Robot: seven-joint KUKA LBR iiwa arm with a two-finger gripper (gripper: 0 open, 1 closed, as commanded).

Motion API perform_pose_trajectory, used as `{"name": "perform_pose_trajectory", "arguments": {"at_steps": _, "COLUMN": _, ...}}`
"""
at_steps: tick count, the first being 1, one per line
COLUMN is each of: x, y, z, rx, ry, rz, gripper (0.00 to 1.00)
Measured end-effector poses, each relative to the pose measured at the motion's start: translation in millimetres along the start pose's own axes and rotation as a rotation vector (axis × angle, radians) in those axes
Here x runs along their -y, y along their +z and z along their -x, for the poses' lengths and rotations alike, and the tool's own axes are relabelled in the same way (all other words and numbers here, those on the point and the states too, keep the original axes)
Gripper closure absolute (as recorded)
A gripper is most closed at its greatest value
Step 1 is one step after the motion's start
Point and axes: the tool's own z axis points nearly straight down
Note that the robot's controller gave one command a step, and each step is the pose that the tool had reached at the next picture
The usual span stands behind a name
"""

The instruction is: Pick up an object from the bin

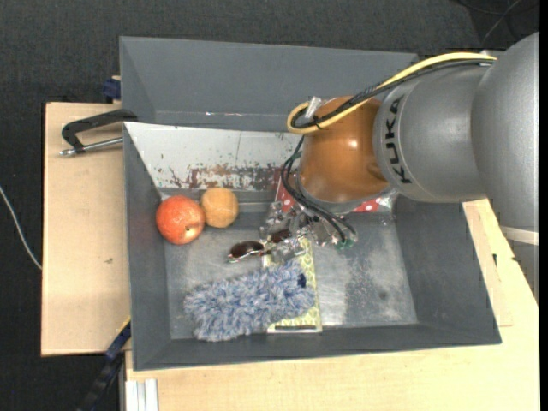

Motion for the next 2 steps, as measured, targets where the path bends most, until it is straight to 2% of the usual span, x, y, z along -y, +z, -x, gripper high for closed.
{"name": "perform_pose_trajectory", "arguments": {"at_steps": 1, "x": 0, "y": 0, "z": 0.0, "rx": 0.0, "ry": 0.0, "rz": 0.0, "gripper": 1.0}}
{"name": "perform_pose_trajectory", "arguments": {"at_steps": 2, "x": 3, "y": -144, "z": 6.8, "rx": -0.032, "ry": -0.004, "rz": 0.001, "gripper": 1.0}}
